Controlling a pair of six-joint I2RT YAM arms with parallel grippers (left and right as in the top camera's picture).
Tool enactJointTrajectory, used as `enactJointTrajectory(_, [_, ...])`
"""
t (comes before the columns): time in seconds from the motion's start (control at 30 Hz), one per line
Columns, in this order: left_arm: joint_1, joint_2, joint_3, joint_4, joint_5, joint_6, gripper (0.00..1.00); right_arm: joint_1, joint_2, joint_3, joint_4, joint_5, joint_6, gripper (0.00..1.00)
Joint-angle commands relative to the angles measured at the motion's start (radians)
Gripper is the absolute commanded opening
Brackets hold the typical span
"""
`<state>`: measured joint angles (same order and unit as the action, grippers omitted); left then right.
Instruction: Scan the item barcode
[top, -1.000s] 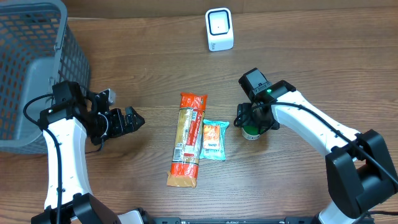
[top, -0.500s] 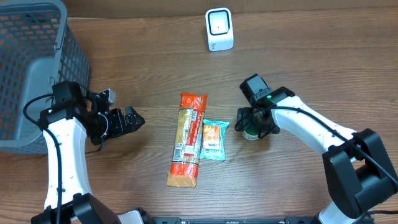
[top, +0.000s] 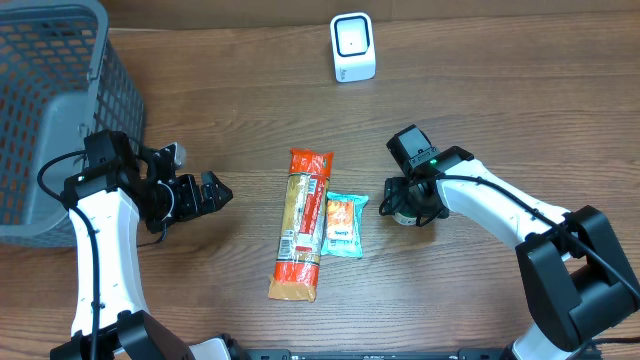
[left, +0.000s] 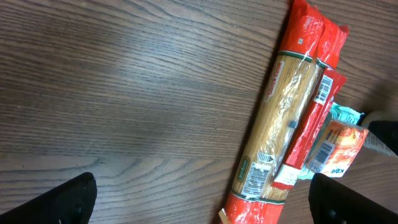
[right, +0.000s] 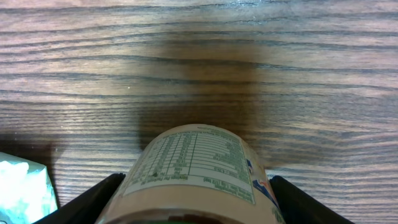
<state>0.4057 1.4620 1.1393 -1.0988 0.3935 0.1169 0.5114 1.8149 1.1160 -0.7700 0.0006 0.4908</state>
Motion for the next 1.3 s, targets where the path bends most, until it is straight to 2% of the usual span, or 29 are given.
enactJointTrajectory(0.0, [-0.008,0.004,-0.001,0.001,0.014,0.029,1.00,0.005,-0.005,-0.006,0.013,-0.002,-0.048,0.73])
enactJointTrajectory(0.07, [-0.008,0.004,-0.001,0.001,0.014,0.029,1.00,0.005,-0.005,-0.006,0.014,0.002,-0.088,0.73])
enactJointTrajectory(0.47, [-0.008,0.004,-0.001,0.001,0.014,0.029,1.00,0.005,-0.005,-0.018,0.027,0.005,-0.088,0.65])
enactJointTrajectory(0.53, [-0.008,0.004,-0.001,0.001,0.015,0.029,0.99,0.005,-0.005,-0.018,0.030,0.005,-0.088,0.61])
enactJointTrajectory(0.63, [-0.008,0.004,-0.001,0.001,0.015,0.029,0.99,0.005,-0.005,-0.018,0.031,0.000,-0.088,0.49])
enactJointTrajectory(0.7, [-0.008,0.004,-0.001,0.001,0.014,0.029,1.00,0.005,-0.005,-0.015,0.026,-0.006,-0.088,0.47])
enactJointTrajectory(1.27, [-0.008,0.004,-0.001,0.001,0.014,0.029,1.00,0.003,-0.006,0.238,-0.153,-0.003,-0.170,0.44])
